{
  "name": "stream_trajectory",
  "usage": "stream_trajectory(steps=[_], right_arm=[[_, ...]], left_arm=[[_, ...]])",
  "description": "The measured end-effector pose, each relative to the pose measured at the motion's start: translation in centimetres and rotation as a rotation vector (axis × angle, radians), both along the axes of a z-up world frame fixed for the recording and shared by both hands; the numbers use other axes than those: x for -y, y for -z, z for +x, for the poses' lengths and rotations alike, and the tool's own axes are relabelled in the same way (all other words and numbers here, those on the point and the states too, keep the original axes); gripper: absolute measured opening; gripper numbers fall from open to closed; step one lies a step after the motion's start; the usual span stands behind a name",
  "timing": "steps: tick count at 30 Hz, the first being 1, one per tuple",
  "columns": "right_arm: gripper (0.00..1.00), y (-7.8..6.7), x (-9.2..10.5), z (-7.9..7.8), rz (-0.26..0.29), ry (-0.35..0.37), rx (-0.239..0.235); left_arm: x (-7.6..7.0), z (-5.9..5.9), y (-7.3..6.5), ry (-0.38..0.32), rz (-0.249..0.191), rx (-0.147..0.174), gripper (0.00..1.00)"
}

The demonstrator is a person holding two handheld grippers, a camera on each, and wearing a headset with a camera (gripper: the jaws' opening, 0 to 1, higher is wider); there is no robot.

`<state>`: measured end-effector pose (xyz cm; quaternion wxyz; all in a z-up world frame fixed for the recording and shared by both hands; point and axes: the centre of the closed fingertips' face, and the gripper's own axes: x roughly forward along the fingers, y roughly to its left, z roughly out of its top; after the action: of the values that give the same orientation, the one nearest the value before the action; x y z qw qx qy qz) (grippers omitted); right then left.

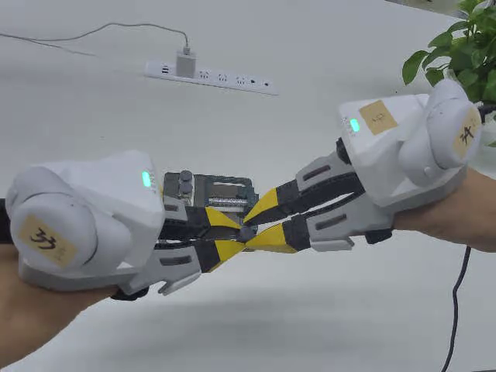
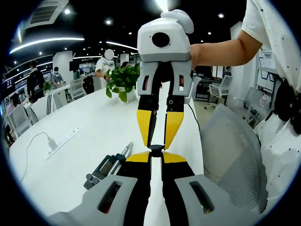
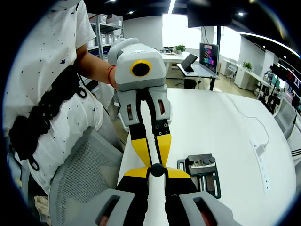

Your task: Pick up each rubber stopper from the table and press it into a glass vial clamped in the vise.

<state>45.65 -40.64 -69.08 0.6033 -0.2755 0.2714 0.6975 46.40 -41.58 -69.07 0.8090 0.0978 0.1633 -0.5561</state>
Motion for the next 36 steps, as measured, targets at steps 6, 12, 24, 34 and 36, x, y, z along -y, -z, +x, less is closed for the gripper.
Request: stream_trajectory(steps=[6, 12, 24, 34, 36], right_arm=[[0.08, 0.2, 0.1, 0.1, -0.006, -0.006, 0.011], [0.07, 0.1, 0.0, -0.3, -0.01, -0.011, 0.007], [0.07, 0.0, -0.2, -0.9, -0.004, -0.035, -0.017], [0.07, -0.1, -0.3, -1.0, 0.002, -0.029, -0.033], [0.07, -0.1, -0.4, -1.1, 0.0, -0.032, -0.029]], left_arm=[[0.0, -0.1, 0.1, 0.005, 0.004, -0.007, 0.04], [0.1, -0.2, 0.2, 0.014, 0.002, -0.01, 0.04], [0.0, -0.6, 0.1, 0.058, 0.001, -0.024, 0.04], [-0.1, -0.6, 0.1, 0.067, 0.0, -0.034, 0.04], [-0.1, -0.6, 0.1, 0.067, 0.002, -0.036, 0.04]])
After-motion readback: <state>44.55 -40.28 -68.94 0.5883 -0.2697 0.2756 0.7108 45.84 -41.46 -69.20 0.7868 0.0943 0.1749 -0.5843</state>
